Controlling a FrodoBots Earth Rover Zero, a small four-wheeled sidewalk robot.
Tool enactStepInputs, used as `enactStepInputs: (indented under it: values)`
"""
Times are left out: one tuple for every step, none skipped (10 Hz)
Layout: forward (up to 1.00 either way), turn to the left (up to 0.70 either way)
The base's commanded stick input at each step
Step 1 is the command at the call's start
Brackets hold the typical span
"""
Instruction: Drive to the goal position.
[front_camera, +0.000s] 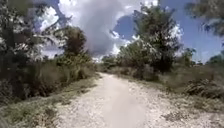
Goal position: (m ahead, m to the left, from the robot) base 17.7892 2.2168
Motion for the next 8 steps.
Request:
enactStepInputs:
  values:
    - [0.50,0.00]
    - [0.50,0.00]
    - [0.50,0.00]
    - [0.50,0.00]
    - [0.50,0.00]
    - [0.50,0.00]
    - [0.50,0.00]
    - [0.50,0.00]
